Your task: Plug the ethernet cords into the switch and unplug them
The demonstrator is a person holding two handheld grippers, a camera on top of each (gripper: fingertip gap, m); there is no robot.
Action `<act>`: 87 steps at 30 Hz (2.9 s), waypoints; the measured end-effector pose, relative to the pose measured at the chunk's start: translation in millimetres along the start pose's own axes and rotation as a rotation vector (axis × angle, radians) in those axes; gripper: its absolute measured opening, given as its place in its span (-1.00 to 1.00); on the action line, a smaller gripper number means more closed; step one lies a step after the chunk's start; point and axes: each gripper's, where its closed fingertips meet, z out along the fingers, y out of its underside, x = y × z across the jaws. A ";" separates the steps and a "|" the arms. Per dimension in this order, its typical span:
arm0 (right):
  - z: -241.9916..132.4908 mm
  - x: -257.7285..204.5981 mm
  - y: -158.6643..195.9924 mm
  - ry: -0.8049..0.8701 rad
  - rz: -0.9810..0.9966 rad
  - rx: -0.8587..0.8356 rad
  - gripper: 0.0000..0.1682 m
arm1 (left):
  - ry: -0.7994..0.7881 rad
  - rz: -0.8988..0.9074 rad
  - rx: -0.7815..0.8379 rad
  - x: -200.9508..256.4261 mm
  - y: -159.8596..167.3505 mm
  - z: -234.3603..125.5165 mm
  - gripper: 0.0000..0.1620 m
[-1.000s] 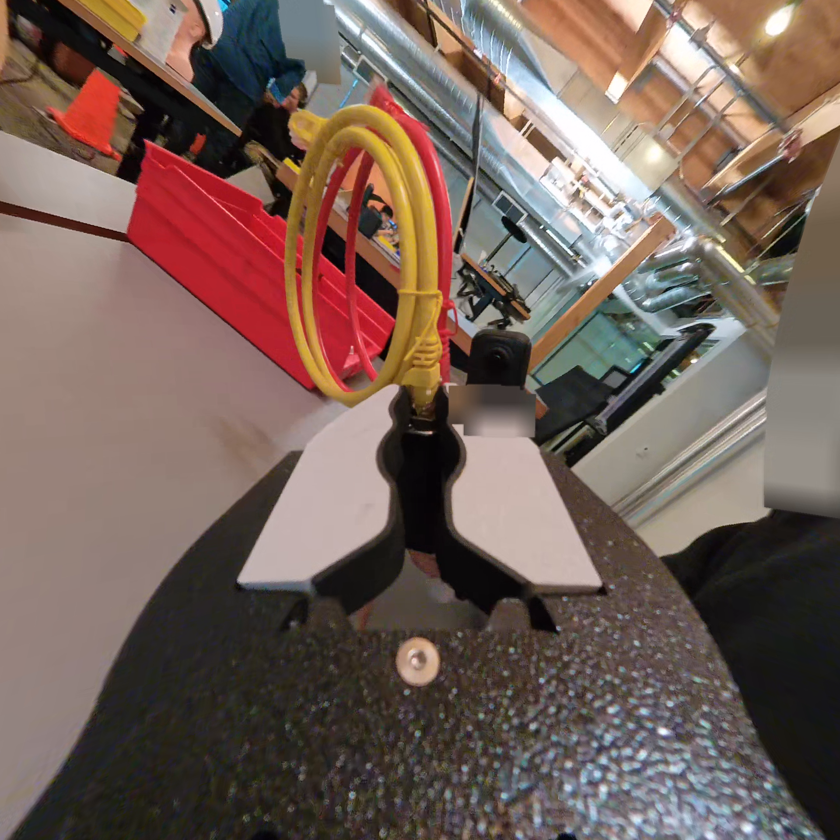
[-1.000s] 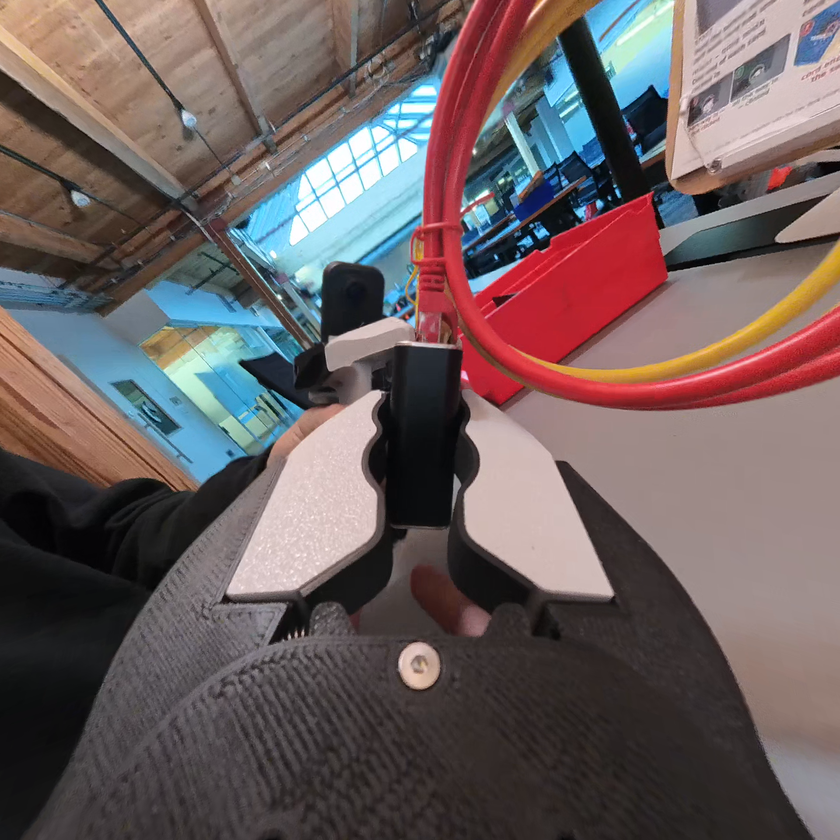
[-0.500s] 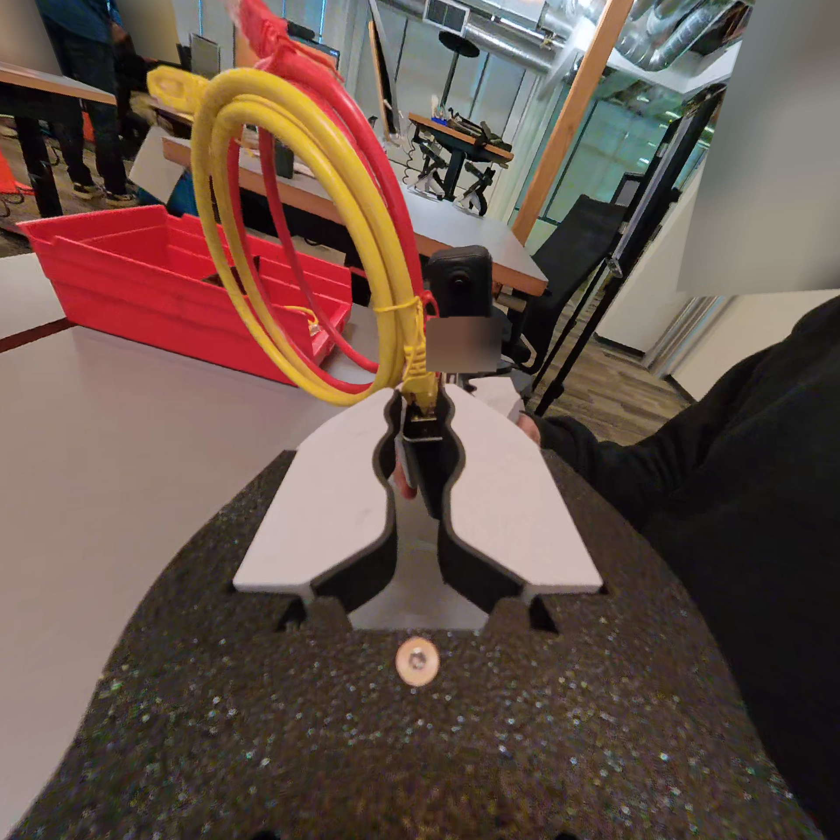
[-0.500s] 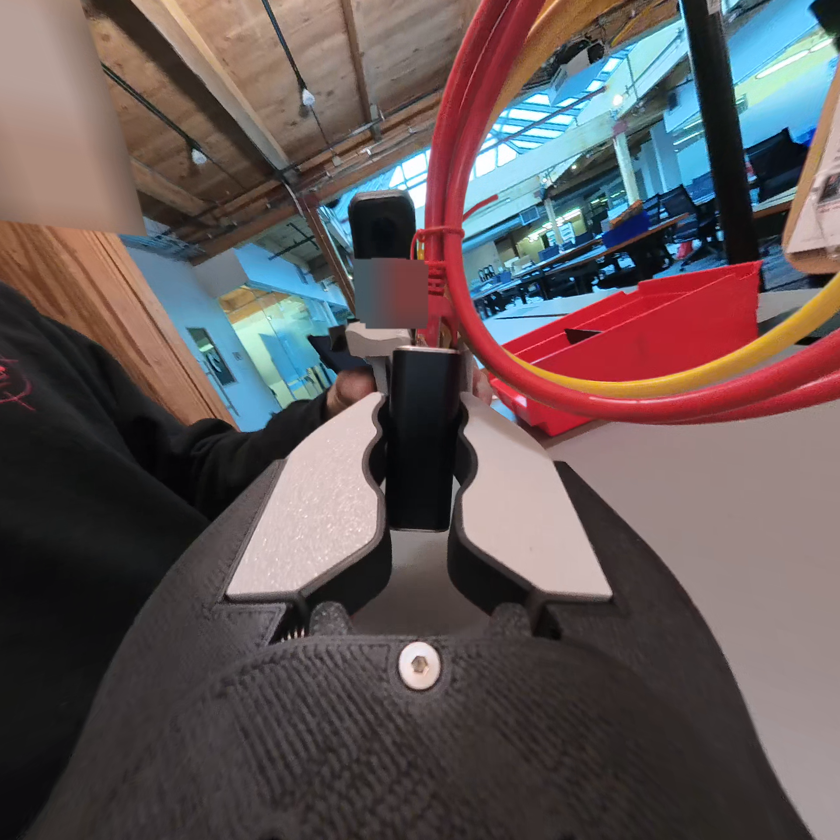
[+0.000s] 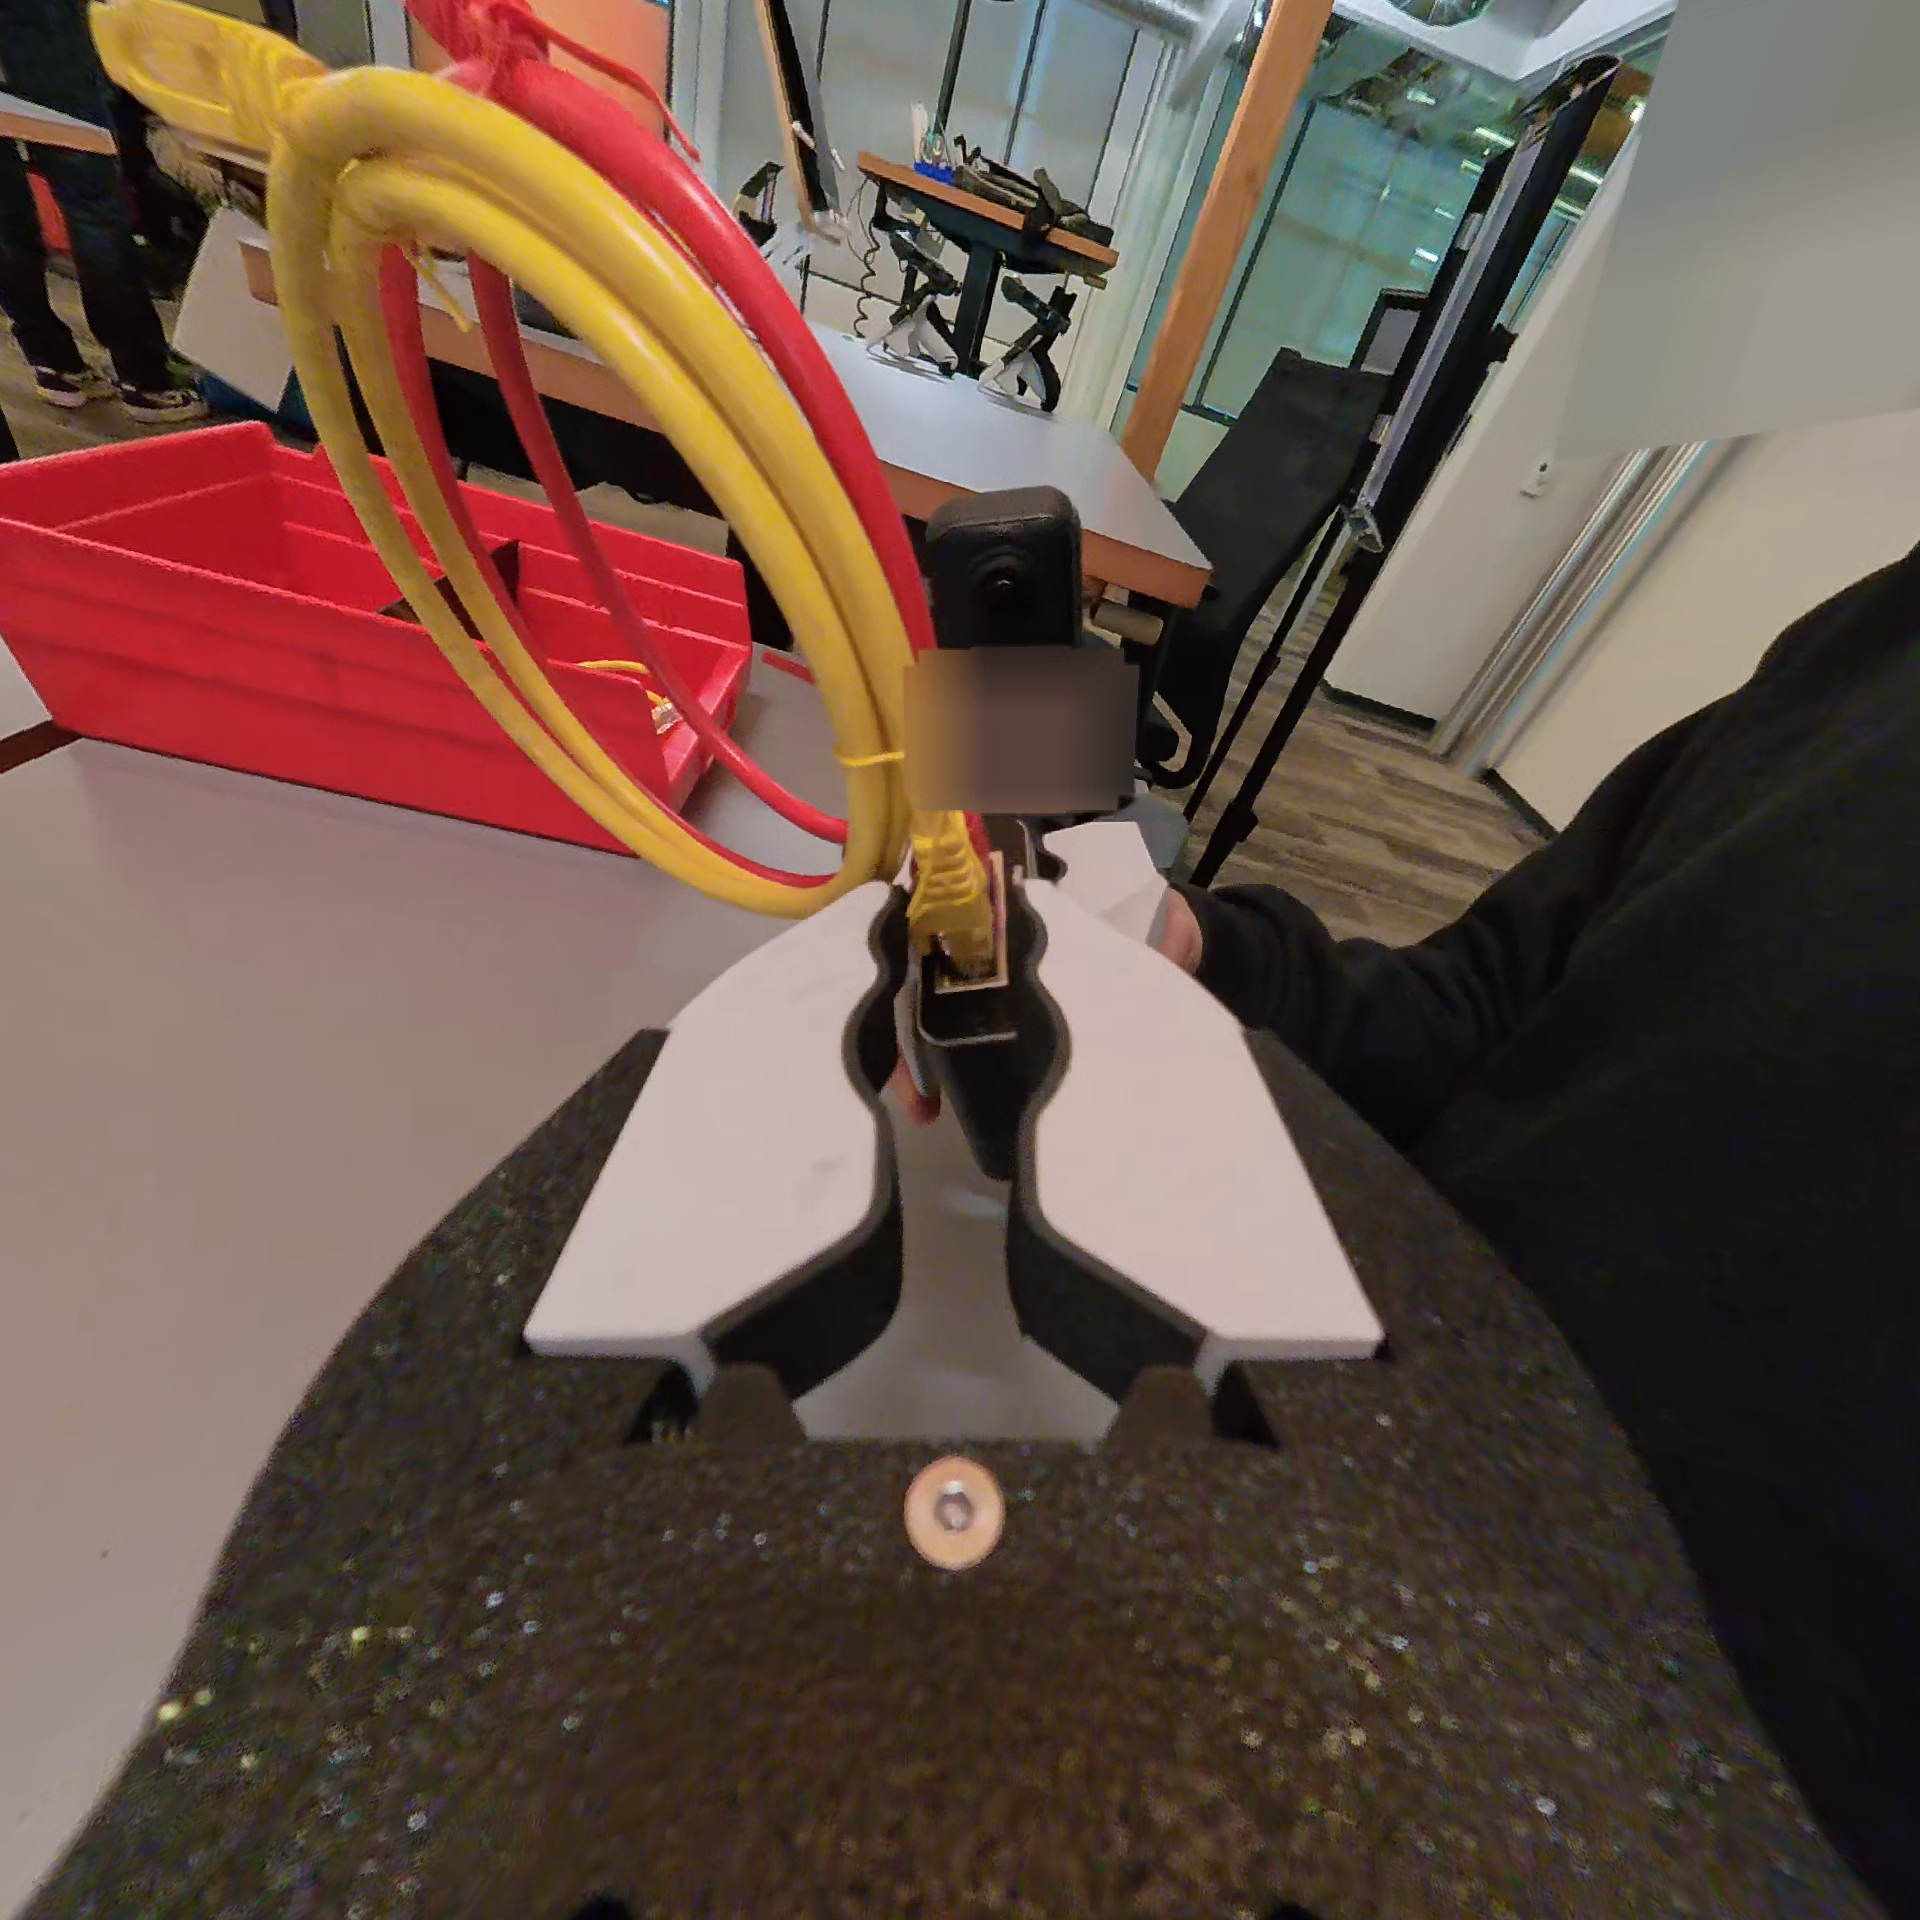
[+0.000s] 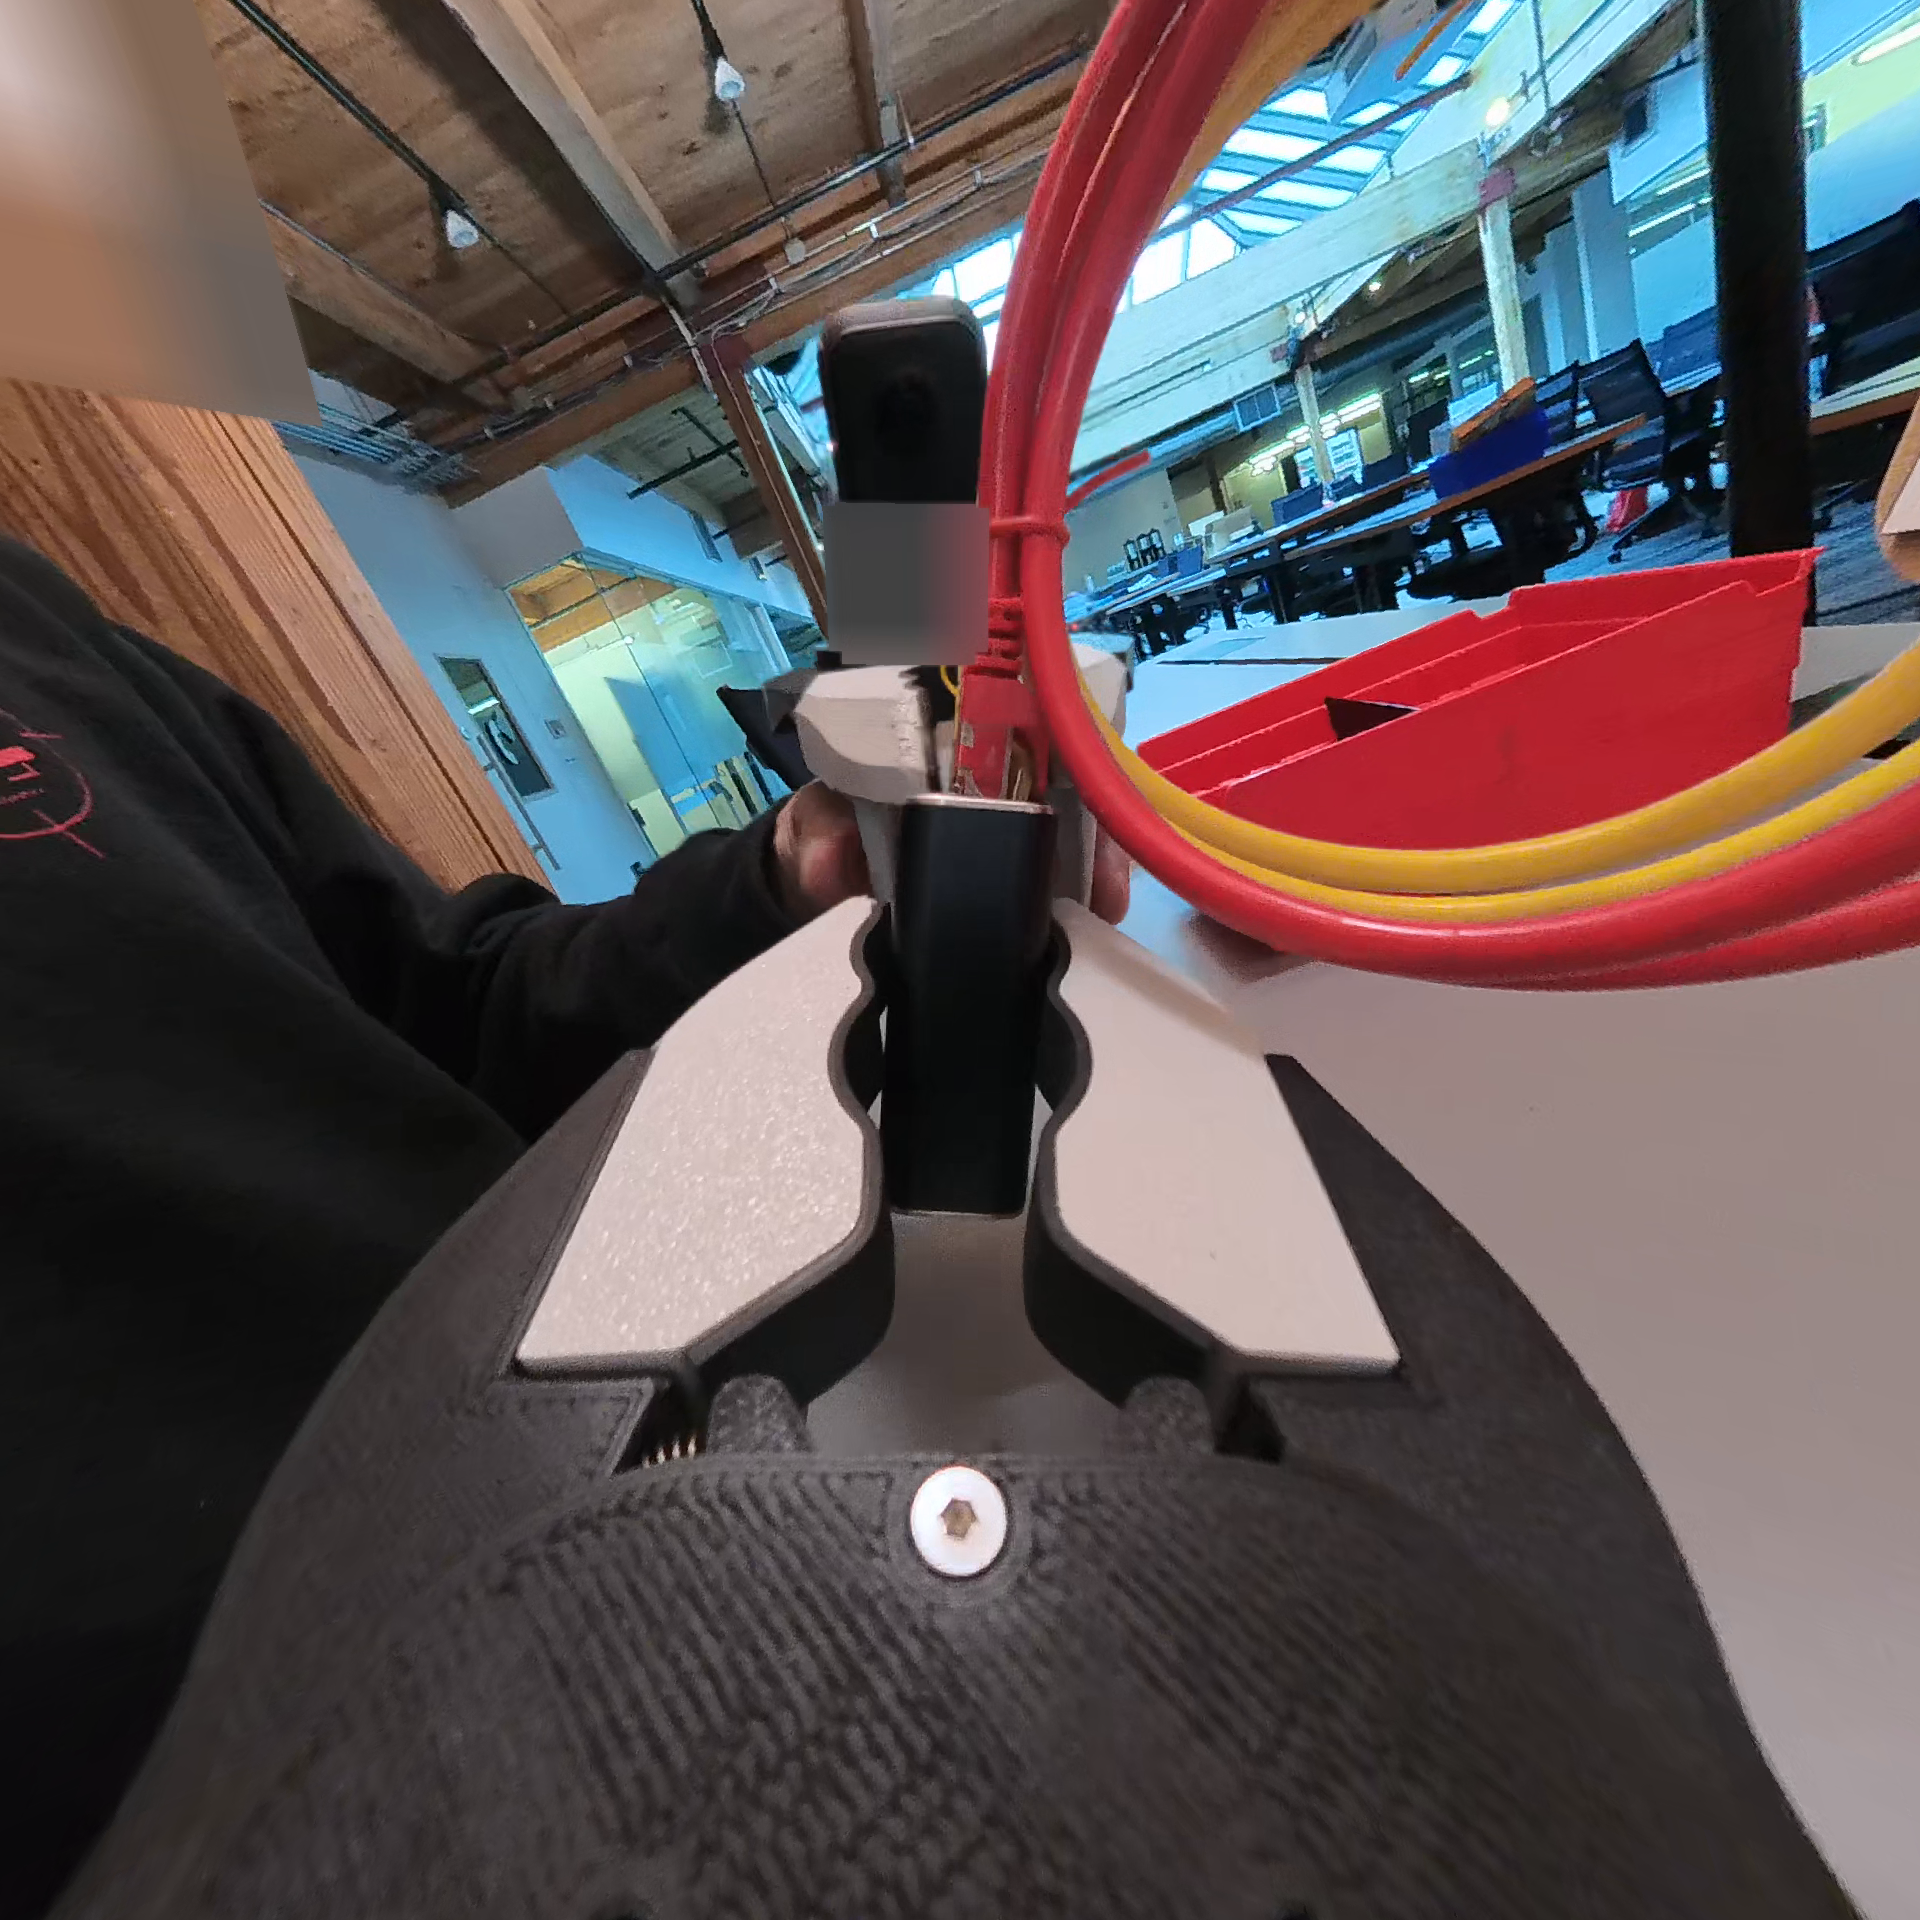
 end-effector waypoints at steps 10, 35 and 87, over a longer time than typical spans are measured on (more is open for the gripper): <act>-0.4 5.9 10.4 0.029 -0.027 -0.062 -0.69 | 0.043 0.001 -0.050 10.3 8.8 1.6 -0.45; 14.6 5.9 13.2 0.045 0.010 -0.076 -0.69 | -0.008 -0.215 0.172 -6.8 2.1 -8.8 -0.83; 7.7 -8.0 2.3 0.013 -0.125 -0.083 -0.65 | -0.015 -0.053 -0.049 7.1 0.0 -13.2 -0.82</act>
